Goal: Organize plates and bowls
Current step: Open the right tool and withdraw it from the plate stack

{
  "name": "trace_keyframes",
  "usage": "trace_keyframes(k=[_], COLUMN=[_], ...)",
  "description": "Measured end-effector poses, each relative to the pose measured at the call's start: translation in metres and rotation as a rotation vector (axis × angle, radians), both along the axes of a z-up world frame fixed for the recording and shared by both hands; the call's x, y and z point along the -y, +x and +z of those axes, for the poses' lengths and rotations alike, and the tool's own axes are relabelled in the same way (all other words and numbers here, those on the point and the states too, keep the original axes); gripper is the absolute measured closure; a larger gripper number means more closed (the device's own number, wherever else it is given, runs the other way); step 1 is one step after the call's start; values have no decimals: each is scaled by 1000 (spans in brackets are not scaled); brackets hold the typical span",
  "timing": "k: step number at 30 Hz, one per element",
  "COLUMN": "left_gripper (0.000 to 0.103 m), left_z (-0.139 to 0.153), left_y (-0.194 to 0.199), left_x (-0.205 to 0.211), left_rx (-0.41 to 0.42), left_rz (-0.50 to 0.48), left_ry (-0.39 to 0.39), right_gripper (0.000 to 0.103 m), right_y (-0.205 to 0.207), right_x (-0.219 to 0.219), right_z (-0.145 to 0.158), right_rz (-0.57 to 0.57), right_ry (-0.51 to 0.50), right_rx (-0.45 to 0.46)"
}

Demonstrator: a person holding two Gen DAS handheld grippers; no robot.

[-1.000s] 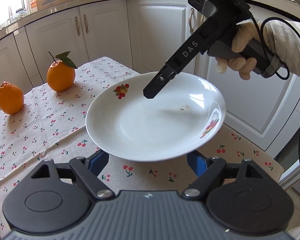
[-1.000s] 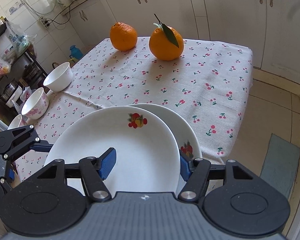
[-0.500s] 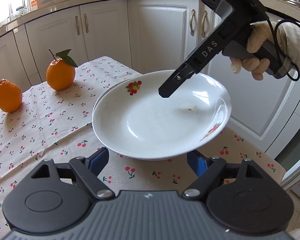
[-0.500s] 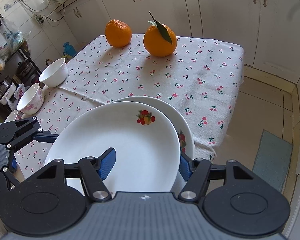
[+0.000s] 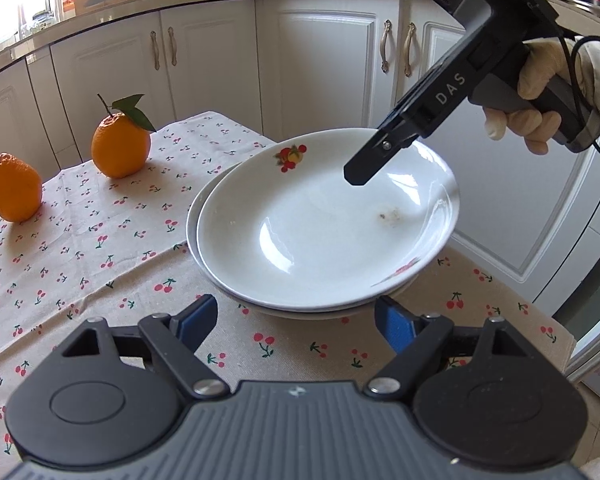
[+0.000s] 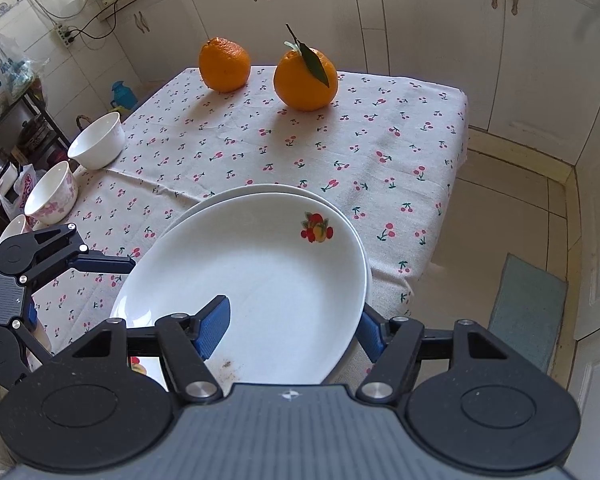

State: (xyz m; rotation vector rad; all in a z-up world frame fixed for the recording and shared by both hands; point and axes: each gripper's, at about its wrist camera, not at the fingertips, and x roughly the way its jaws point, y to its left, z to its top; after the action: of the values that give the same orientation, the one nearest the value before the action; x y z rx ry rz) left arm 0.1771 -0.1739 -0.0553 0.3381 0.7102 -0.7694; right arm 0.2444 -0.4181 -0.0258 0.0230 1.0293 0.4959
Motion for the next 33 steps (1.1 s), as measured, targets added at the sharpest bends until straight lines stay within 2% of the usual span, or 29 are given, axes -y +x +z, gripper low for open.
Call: trace_keyframes(k=[12, 20, 27, 33], left_gripper=[16, 9, 5, 3], left_z=[0, 2, 6, 11], left_y=[-2, -7, -12, -15], left_x=[-2, -4, -8, -15], left_rx=[15, 37, 80, 108], left_rz=[-3, -11, 0, 0], left_ry=[-1, -5, -20, -51], right_gripper=[25, 21, 1, 0], right_y=[-10, -15, -25, -39], right_x=[-5, -5, -17, -36], right_z=[-1, -4, 7, 17], right_rz=[-5, -12, -3, -26], right_ry=[-42, -62, -79, -128], right_rx=[1, -7, 60, 140])
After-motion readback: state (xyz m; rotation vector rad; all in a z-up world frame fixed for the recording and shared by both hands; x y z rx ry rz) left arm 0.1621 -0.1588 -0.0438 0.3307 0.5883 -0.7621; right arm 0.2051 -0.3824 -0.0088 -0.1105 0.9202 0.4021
